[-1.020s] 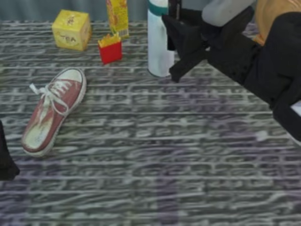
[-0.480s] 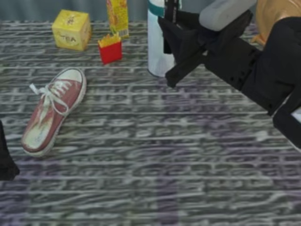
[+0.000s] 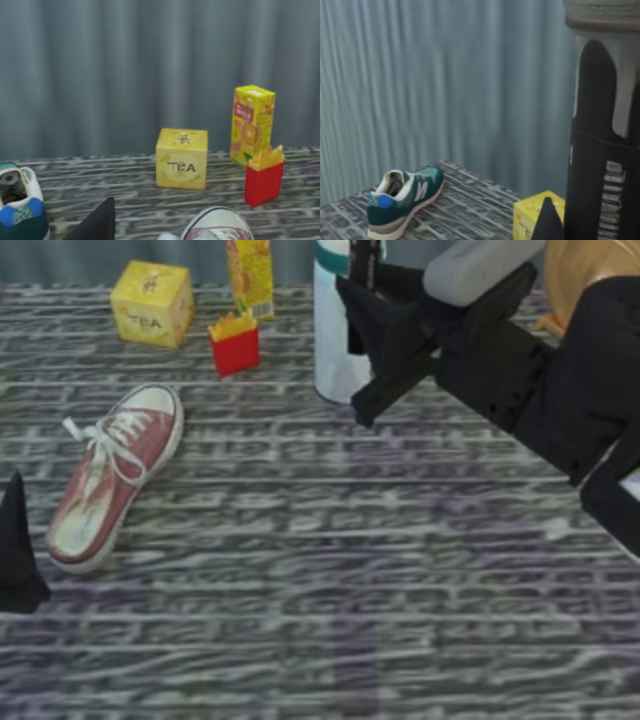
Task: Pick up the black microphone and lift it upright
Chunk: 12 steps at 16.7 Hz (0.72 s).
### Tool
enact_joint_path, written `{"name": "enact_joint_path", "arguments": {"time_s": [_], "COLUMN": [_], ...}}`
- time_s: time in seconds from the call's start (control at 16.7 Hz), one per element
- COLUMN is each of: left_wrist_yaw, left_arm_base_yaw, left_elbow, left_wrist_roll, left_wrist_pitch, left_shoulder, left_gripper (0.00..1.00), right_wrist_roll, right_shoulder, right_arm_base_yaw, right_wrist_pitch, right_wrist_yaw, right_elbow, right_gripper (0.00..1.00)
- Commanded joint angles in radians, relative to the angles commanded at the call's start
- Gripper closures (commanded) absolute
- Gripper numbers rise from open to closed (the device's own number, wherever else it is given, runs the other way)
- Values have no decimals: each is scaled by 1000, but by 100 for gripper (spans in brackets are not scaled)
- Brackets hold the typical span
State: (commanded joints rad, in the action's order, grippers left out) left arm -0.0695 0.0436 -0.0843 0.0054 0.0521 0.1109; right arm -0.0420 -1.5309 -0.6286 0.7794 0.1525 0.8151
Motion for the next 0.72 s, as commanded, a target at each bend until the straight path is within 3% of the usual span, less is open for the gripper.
{"name": "enact_joint_path", "arguments": {"time_s": [0.72], "left_wrist_yaw": [-427], "left_arm_base_yaw": [264], "left_elbow": [-520], "left_wrist_roll": [34], "left_wrist_pitch": [317], "left_shoulder": [878], "left_gripper": [0], "right_wrist_roll": [0], "right_shoulder": [0], "right_arm_base_yaw": [0], "right_wrist_pitch": [0], "right_wrist_yaw": [0], "right_elbow": [0], "right_gripper": [100]}}
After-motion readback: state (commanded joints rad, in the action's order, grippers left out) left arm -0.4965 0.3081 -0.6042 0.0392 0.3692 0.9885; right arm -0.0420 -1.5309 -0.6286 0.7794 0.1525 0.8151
